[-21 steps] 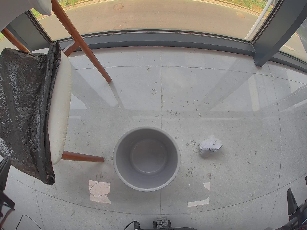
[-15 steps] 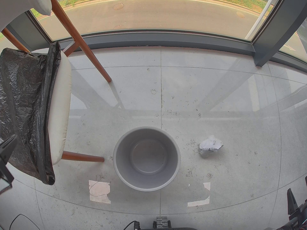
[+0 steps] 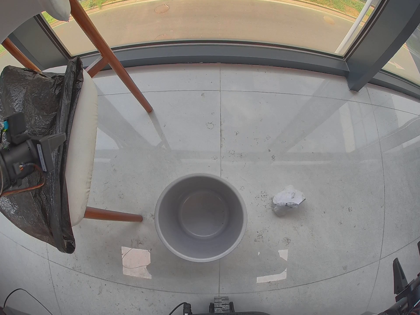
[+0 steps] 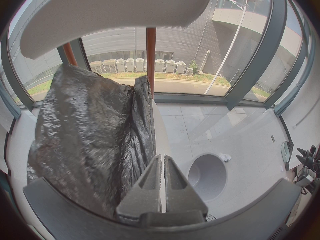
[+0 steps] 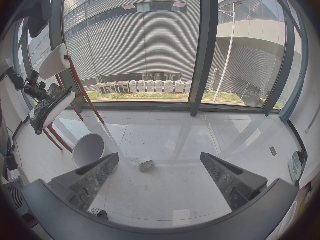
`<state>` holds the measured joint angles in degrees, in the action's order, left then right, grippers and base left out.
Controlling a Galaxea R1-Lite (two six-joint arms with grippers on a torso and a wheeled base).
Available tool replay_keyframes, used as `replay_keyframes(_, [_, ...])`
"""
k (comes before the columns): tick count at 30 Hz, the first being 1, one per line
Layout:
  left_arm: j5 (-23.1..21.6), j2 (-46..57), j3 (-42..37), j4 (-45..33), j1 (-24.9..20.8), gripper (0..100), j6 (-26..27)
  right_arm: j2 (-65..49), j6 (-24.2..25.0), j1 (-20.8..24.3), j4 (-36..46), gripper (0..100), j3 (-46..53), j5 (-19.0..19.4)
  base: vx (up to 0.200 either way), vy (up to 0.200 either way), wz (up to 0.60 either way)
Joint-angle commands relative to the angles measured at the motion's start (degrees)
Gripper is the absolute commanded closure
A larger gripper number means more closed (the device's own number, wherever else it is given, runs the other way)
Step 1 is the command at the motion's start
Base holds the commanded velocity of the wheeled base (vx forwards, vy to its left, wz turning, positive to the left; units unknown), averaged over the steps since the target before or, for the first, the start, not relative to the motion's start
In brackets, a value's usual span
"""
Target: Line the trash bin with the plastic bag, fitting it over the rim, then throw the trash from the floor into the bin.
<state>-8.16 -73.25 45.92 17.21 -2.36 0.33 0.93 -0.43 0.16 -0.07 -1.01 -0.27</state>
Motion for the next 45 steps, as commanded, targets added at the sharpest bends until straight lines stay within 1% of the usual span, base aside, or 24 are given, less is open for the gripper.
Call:
replay_keyframes(1, [0.2, -8.4, 4.6, 1.2, 0.6, 100, 0.0, -0.9, 0.0, 0.0, 0.0, 0, 0.9, 0.0, 0.000, 0.000, 0.00])
replay_keyframes(8, [0.3, -7.9, 8.5, 0.7, -0.2, 100, 0.1, -0.9, 0.0, 0.0, 0.0, 0, 0.9, 0.0, 0.000, 0.000, 0.00])
replay_keyframes(11, [0.3, -6.0, 8.3, -1.7, -1.1, 100, 0.2, -0.9, 0.0, 0.0, 0.0, 0, 0.9, 0.0, 0.000, 0.000, 0.00])
replay_keyframes(12, [0.2, -4.5, 8.3, -2.5, -1.2, 0, 0.2, -0.9, 0.0, 0.0, 0.0, 0, 0.9, 0.0, 0.000, 0.000, 0.00])
replay_keyframes(17, [0.8, -2.8, 7.3, -3.2, -1.2, 0, 0.2, -0.9, 0.0, 0.0, 0.0, 0, 0.9, 0.0, 0.000, 0.000, 0.00])
replay_keyframes(23, [3.7, -2.9, 7.5, -2.9, -0.1, 0, 0.1, -0.9, 0.0, 0.0, 0.0, 0, 0.8, 0.0, 0.000, 0.000, 0.00])
replay_keyframes(26, [3.2, -2.8, 8.1, -2.6, -0.6, 0, 0.0, -0.9, 0.0, 0.0, 0.0, 0, 0.9, 0.0, 0.000, 0.000, 0.00])
replay_keyframes(27, [2.8, -2.7, 8.1, -2.6, -3.5, 0, -0.1, -0.9, 0.0, 0.0, 0.0, 0, 0.9, 0.1, 0.000, 0.000, 0.00])
replay_keyframes(28, [2.8, -2.7, 8.1, -2.6, -4.7, 0, -0.2, -0.9, 0.0, 0.0, 0.0, 0, 0.9, 0.1, 0.000, 0.000, 0.00])
replay_keyframes(29, [3.2, -2.5, 8.0, -3.2, -7.7, 0, -0.4, -0.9, 0.0, 0.0, 0.0, 0, 0.9, 0.1, 0.000, 0.000, 0.00])
replay_keyframes(31, [3.3, -1.5, 8.0, -3.3, -9.2, 0, -1.0, -0.9, 0.0, 0.0, 0.0, 0, 0.9, 0.1, 0.000, 0.000, 0.00])
replay_keyframes(36, [3.9, -0.8, 7.4, -5.6, -8.0, 0, -0.9, -0.9, 0.0, 0.0, 0.0, 0, 0.9, 0.1, 0.000, 0.000, 0.00])
replay_keyframes(42, [5.3, -0.8, 8.1, -5.6, -2.5, 0, -0.8, -0.9, 0.0, 0.0, 0.0, 0, 0.9, 0.1, 0.000, 0.000, 0.00])
replay_keyframes(45, [5.4, -1.2, 8.1, -5.3, -1.3, 0, -0.2, -0.9, 0.0, 0.0, 0.0, 0, 0.9, 0.1, 0.000, 0.000, 0.00])
